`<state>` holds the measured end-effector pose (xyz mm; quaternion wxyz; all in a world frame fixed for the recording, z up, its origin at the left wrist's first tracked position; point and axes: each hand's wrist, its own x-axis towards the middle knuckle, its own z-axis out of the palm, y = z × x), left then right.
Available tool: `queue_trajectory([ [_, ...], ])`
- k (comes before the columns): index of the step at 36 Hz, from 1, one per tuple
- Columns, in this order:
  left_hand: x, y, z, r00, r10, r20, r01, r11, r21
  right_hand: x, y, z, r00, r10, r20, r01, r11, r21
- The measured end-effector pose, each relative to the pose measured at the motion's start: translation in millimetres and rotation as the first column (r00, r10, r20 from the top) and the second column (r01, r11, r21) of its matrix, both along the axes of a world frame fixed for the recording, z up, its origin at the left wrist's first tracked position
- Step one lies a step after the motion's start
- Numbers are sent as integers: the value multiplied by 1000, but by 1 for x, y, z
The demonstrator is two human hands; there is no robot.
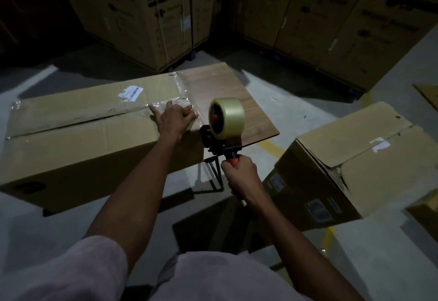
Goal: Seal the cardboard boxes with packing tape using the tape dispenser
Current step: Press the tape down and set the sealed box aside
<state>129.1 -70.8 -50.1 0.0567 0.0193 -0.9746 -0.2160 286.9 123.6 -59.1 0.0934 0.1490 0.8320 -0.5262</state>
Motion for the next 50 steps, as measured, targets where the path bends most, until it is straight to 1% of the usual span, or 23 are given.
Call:
queue_trajectory([
  [6, -1, -1, -1, 1000, -6, -18, 6, 1000, 23, 6, 3, -13, 999, 24, 34, -25, 999, 20],
  [13, -9, -6, -1, 998, -52, 18, 51, 998, 23, -6, -6, -12, 996, 90, 21, -93, 980, 175],
  [17, -15, -14, 3, 991, -125, 42, 127, 991, -31, -10, -6, -13, 995, 92, 41, -98, 980, 172],
  [22, -12, -22, 1, 980, -199, -9, 199, 980, 32, -15, -10, -16, 995, 75, 63, -84, 985, 148],
  [26, -16, -23, -2, 976, -217, -1, 217, 975, 46, -18, -11, -18, 995, 69, 66, -77, 988, 133],
  [30, -22, -25, -7, 973, -231, 7, 230, 971, 64, -19, -12, -18, 997, 45, 55, -54, 982, 180],
  [35, -21, -24, -9, 975, -220, -3, 219, 972, 86, -23, -7, -15, 994, 64, 86, -77, 984, 158],
  [38, -19, -22, -7, 980, -200, -1, 200, 976, 90, -27, -5, -8, 992, 63, 109, -85, 975, 206],
  [41, -16, -21, -3, 981, -196, -16, 196, 977, 84, -27, -8, 1, 995, 68, 79, -87, 958, 273],
  [44, -14, -20, 0, 979, -204, -32, 206, 972, 113, -26, -14, 8, 997, 61, 54, -76, 930, 359],
  [48, -14, -23, -1, 975, -222, -27, 224, 969, 104, -21, -21, 8, 999, 39, 36, -51, 908, 417],
  [50, -14, -25, -3, 972, -231, -36, 233, 961, 146, -18, -24, 9, 999, 32, 37, -44, 905, 424],
])
